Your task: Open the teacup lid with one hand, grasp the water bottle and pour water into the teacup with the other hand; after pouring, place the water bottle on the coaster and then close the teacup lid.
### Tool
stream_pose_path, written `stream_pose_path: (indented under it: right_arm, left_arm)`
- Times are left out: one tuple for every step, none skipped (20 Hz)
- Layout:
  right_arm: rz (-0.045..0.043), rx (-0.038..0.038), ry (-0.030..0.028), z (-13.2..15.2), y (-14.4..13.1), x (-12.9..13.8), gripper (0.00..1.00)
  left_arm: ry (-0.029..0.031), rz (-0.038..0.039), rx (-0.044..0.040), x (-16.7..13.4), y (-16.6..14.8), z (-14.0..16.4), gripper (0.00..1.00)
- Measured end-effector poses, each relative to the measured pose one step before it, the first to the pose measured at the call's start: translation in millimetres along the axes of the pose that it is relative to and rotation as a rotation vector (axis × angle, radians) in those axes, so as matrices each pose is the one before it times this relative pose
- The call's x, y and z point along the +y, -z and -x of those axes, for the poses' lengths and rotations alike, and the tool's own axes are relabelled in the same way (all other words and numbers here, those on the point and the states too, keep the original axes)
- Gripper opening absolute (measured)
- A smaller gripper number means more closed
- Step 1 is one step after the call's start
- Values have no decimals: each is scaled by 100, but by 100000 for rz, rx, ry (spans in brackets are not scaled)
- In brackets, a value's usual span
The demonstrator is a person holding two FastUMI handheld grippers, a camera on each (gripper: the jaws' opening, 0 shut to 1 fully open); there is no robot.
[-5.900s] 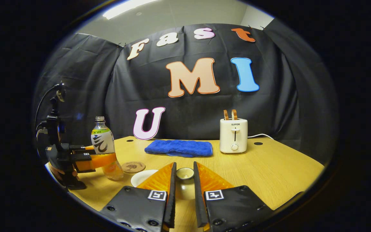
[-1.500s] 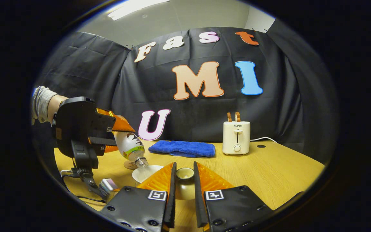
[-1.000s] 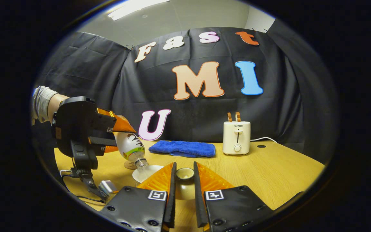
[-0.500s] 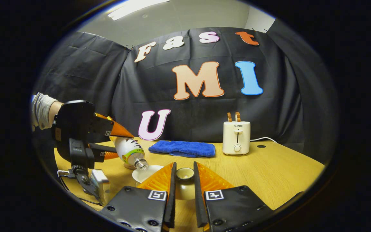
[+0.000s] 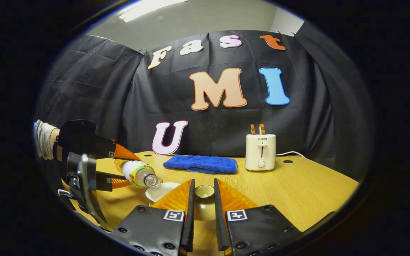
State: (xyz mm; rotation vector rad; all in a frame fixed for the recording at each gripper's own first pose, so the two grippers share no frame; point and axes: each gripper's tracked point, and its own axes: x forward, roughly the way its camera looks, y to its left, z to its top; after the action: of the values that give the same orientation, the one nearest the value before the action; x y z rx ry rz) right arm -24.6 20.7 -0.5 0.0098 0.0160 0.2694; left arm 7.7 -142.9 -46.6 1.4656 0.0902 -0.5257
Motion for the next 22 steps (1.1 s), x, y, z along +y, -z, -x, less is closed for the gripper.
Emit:
stream_pose_path:
  right_arm:
    - [35,-61,-6,-22,86,31,30]
    - [8,67,132,9,-70,-29,29]
    - [-8,-20,201,32,30,-56,29]
    - [36,-48,177,-13,-71,-21,29]
    - [-39,-29,91,7,50,-36,29]
    - [-6,-5,66,-73,-38,1,29]
    - [36,-15,34,9,29,15,29]
    - [-19,9,95,71,-21,-2,29]
    - [39,-85,78,-70,45,-9,29]
    - [4,85,188,1,-32,-88,29]
    - [2,-78,173,7,-6,17,29]
    - [-4,9,77,22,16,-35,29]
    - [-13,23,48,-67,2,51,29]
    - [24,-13,-22,-37,-14,-37,29]
    - [-4,136,10,-3,75,-24,29]
    - [11,-6,130,63,-12,-21,29]
    - [43,77,5,50,29,-11,30]
    - [-33,-48,-2,-64,-22,-4,29]
    - [19,45,-4,-31,49,-4,29]
    - [7,-14,16,38,-49,-39,30]
    - [-3,-1,0,12,-6,54,29]
    - [18,67,-4,31,-28,3,29]
  left_arm:
    - [-1062,5568,-703,-238,-110,5,57]
    - [-1267,5549,-1079,56,-16,212,57]
    - [-766,5538,-962,40,-106,109,57]
    - [-903,6015,-491,244,60,267,56]
    - [-344,5958,6,86,143,68,56]
    - [-867,5499,-416,516,115,-66,58]
    - [-497,5577,547,305,71,-108,57]
    - [-992,4953,-1516,444,-115,157,54]
    - [-192,4210,-38,205,-45,14,57]
    - [-69,4060,-846,293,-78,2,56]
    - [-889,4818,-600,415,-198,-57,57]
    - [49,4894,-350,323,17,43,56]
    - [-659,5424,-1397,292,-293,11,56]
    - [-296,5896,-730,523,-150,11,56]
    - [-470,6221,-1975,483,-525,-198,56]
    - [203,5621,-495,187,-189,-114,56]
    - [-468,5116,-1378,337,-395,-207,56]
    - [-365,4510,-1250,278,-260,-251,56]
    - [-758,4939,-1515,301,-316,-238,56]
    - [-561,4460,-922,421,-139,-97,56]
    - [-21,4913,-1667,199,-441,-254,56]
    - [-1783,5261,-2441,521,-499,-276,56]
